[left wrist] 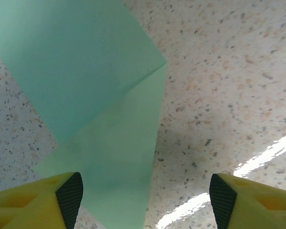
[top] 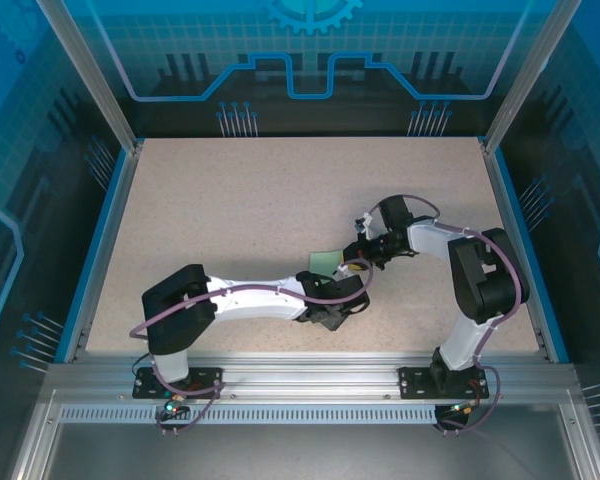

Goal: Fold a paper plane with a square sheet of paper (fold left side to right side)
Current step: Fold the wing for the fifth time at the center of the table.

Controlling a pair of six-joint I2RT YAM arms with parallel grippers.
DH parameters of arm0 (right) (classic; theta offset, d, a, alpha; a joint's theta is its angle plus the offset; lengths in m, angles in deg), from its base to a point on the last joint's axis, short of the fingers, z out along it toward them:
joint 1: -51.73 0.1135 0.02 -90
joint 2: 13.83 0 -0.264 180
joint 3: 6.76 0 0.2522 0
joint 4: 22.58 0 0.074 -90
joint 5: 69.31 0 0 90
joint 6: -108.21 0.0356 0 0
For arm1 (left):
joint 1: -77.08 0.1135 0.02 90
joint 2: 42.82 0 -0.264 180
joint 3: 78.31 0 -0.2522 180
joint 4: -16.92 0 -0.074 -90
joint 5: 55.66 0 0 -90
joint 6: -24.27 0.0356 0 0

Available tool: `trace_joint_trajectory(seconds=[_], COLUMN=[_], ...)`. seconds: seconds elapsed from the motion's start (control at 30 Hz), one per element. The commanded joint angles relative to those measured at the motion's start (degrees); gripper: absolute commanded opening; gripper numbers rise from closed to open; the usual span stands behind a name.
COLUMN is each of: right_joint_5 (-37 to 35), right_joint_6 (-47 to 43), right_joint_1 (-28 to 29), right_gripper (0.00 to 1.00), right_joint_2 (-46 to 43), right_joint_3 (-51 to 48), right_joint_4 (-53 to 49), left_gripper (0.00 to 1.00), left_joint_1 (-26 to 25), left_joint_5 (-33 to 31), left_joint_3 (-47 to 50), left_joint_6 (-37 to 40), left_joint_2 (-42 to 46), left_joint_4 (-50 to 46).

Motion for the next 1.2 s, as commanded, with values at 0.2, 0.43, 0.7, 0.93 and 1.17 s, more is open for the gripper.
trace_joint_trajectory(seconds=[0.2, 0.43, 0.7, 0.93, 1.17], right_joint_5=[1.1, 1.1, 0.9, 0.5, -5.4], right_joint_6=[0.1, 0.1, -0.7, -1.6, -1.9], right_joint_1=[0.6, 0.7, 0.8, 0.8, -0.1], right_gripper=[0.00, 0.00, 0.00, 0.00, 0.18], right_joint_2=[1.5, 2.0, 2.3, 2.0, -3.4], right_joint_3=[1.5, 1.5, 1.8, 1.9, 0.9], right_joint_4=[-1.2, -0.9, -1.6, -2.0, -1.6], left_gripper=[0.66, 0.51, 0.30, 0.17, 0.09], left_joint_1=[-0.5, -0.6, -0.6, -0.6, 0.4], left_joint_5=[-5.0, -5.4, -5.7, -6.0, -2.7], left_joint_3=[-3.1, -3.6, -4.0, -3.7, -2.4], left_joint_6=[-3.6, -3.4, -3.4, -3.9, -4.3], left_joint_2=[-4.1, -5.7, -6.4, -5.8, -3.1], left_joint_4=[-4.4, -4.7, -5.3, -5.2, -3.3])
